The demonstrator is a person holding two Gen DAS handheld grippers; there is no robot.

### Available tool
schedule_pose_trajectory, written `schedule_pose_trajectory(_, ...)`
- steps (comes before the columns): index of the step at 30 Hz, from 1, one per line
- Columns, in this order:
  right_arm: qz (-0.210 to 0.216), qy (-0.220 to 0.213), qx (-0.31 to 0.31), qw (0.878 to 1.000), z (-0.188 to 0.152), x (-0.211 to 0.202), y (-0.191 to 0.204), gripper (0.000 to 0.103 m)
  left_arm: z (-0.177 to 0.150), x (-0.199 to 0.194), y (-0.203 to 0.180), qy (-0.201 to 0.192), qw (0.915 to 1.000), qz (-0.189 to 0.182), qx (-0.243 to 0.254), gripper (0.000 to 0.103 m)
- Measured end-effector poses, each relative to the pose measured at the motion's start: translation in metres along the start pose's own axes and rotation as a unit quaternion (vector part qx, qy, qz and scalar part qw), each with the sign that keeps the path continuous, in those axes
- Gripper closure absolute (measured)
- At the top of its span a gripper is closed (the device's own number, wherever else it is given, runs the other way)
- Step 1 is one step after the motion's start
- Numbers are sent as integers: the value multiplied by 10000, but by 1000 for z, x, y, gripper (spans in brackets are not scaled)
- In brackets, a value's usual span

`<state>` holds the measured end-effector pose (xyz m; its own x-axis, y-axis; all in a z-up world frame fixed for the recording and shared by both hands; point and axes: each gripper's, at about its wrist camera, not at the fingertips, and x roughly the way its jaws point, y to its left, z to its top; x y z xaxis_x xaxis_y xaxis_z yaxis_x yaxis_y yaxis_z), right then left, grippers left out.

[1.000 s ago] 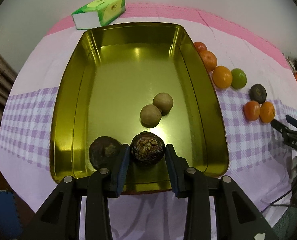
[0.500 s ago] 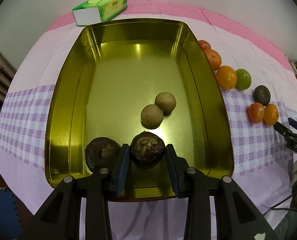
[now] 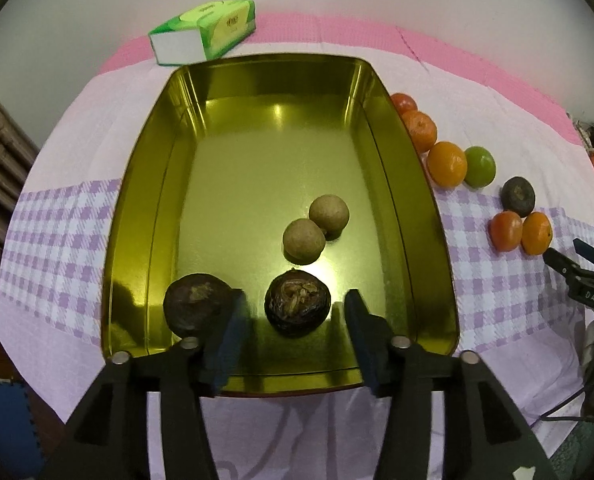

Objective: Organize fruits
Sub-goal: 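Withdraw the left gripper from the tray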

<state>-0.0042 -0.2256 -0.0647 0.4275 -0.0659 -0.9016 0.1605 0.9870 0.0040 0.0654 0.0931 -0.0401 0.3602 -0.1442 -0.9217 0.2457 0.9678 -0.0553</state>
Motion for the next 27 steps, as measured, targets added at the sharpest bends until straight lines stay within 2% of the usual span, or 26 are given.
schedule_pose_trajectory(7, 81, 36, -59, 9999, -1, -3, 6, 1, 3, -11, 4, -189, 9998, 78, -77, 46)
schedule_pose_trajectory(16, 293, 19, -358, 9989, 1, -12, 30, 10, 4, -33, 19, -506, 9983, 156, -263, 35)
schedule_pose_trajectory(19, 340, -10, -462, 9984, 3, -14, 40, 13, 5, -43, 31, -646, 9967, 222, -430, 28)
schedule_pose_trajectory(22, 390, -36, -576, 9976, 3, -15, 53, 18, 5, -50, 48, -758, 9944, 317, -659, 26)
schedule_pose_trajectory(27, 443, -51, -759, 9961, 10, -13, 73, 21, 3, -56, 73, -822, 9894, 408, -1127, 24)
